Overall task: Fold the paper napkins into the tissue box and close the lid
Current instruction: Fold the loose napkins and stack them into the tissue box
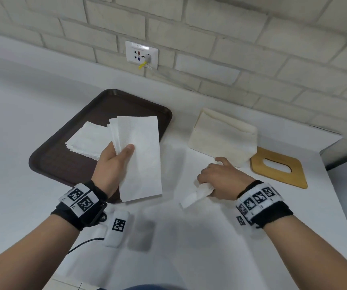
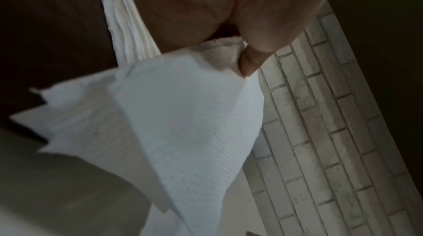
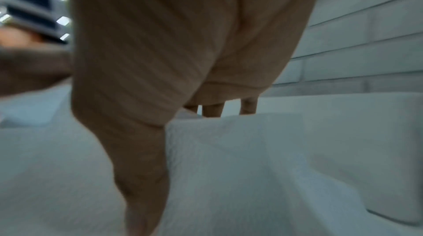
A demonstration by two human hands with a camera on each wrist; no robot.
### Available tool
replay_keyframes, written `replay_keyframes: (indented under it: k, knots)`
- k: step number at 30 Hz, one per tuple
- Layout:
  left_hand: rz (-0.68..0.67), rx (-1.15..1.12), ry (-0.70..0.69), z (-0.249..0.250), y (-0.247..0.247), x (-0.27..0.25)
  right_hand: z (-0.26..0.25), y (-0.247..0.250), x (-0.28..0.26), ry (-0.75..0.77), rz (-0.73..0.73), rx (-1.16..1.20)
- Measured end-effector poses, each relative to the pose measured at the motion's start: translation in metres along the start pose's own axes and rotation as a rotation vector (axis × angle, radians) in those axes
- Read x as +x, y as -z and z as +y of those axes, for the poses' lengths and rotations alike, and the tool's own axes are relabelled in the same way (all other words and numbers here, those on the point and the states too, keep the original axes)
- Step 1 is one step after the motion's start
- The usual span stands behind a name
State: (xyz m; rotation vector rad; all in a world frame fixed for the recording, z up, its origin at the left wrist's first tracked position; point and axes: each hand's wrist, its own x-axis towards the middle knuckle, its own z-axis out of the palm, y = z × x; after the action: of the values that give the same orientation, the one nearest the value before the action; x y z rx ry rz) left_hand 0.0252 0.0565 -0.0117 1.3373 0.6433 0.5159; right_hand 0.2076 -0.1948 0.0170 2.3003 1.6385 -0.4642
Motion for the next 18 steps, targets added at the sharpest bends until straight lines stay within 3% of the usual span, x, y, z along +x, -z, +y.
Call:
replay_keyframes:
  k: [4, 8, 14, 18]
  knots:
    - [-0.054, 0.004, 0.041, -0.001, -0.014, 0.0, -0.002, 0.018, -0.049, -0.259, 0.377, 0.761]
    - [-0.158, 0.038, 0.059, 0.003, -0.042, -0.007, -0.023, 0.021, -0.079, -0.32, 0.798, 1.317]
    - [-0.376, 0.057, 0.049, 0.008, -0.096, -0.021, -0.044, -0.003, -0.083, -0.398, 1.065, 1.692]
    - [-0.459, 0.077, 0.055, 0.006, -0.124, -0.033, -0.053, -0.019, -0.085, -0.524, 1.134, 1.835]
